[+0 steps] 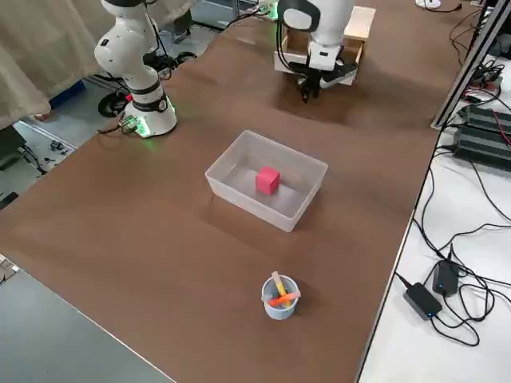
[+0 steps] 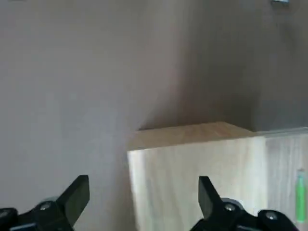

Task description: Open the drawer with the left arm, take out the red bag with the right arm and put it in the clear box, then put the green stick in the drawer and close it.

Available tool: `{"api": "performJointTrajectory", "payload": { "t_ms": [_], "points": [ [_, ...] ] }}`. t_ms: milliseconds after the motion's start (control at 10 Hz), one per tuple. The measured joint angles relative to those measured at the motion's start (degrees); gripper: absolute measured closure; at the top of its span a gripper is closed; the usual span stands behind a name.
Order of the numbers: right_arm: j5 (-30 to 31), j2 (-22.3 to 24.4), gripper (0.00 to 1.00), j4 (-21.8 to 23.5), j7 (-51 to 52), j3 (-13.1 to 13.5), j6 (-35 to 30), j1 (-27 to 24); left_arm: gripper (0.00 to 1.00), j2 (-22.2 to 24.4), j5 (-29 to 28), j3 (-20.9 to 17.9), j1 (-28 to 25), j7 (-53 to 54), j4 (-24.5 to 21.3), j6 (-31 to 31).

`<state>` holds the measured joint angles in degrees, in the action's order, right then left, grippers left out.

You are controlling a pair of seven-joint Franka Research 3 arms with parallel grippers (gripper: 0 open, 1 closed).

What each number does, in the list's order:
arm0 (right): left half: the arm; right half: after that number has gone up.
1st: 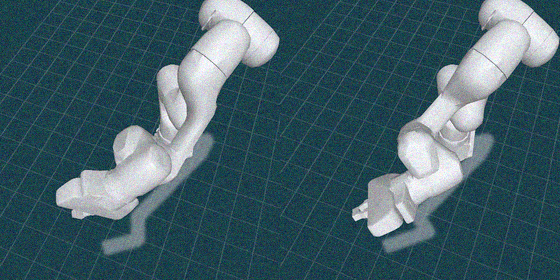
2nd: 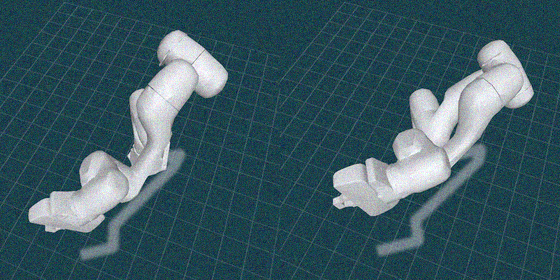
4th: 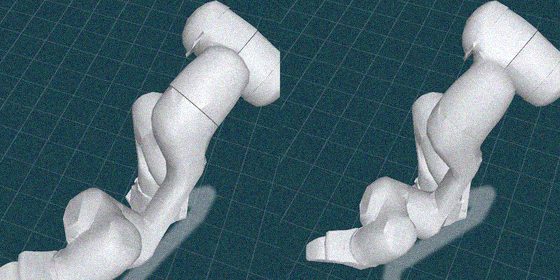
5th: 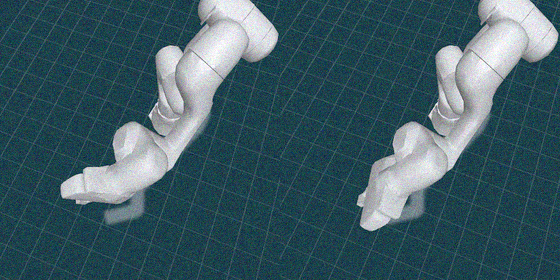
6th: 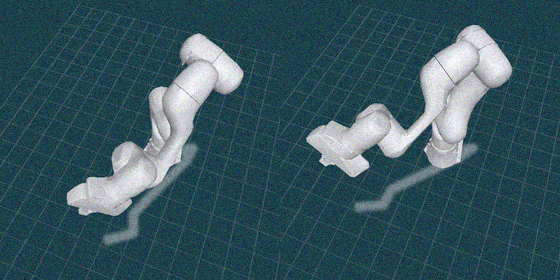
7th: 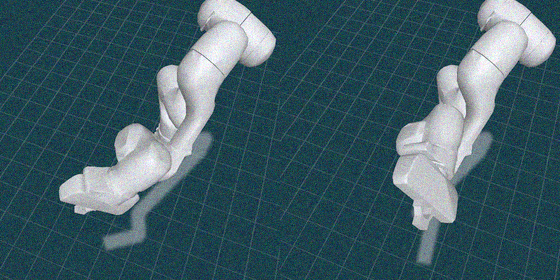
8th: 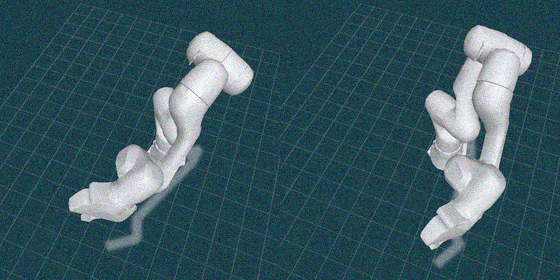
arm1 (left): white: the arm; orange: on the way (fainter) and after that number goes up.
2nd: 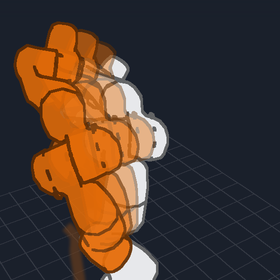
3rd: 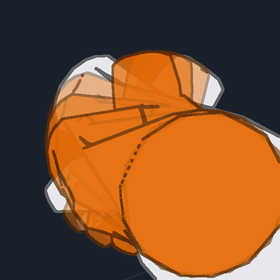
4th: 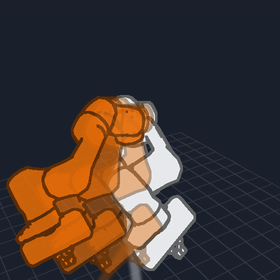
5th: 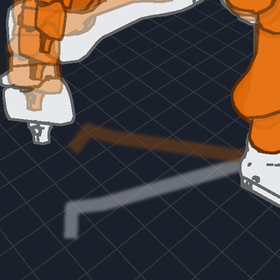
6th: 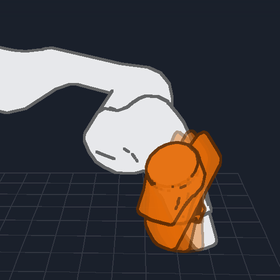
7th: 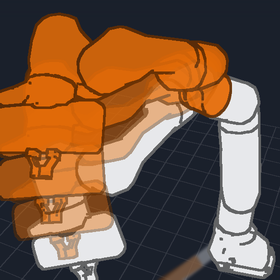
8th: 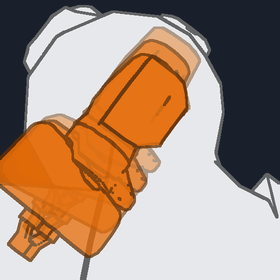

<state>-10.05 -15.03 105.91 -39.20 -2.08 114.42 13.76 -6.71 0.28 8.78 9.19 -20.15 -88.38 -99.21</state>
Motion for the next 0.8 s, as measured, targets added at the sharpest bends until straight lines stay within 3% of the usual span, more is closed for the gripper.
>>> {"api": "performJointTrajectory", "payload": {
  "t_ms": [300,600,800],
  "points": [
    [-6.5,-3.5,0.96,4.3,-5.6,0.1,6.1,3.2,0.00,3.6,1.0,-4.3,-3.9,14.5,-1.5,2.7],
    [-13.4,-8.1,0.96,5.1,-13.0,0.1,11.8,8.5,0.00,8.9,1.0,-7.2,-3.9,18.8,-7.3,2.7],
    [-15.8,-9.4,0.96,5.2,-17.6,0.1,15.6,12.6,0.00,9.4,1.0,-7.5,-3.9,19.4,-9.3,2.7]
  ]
}}
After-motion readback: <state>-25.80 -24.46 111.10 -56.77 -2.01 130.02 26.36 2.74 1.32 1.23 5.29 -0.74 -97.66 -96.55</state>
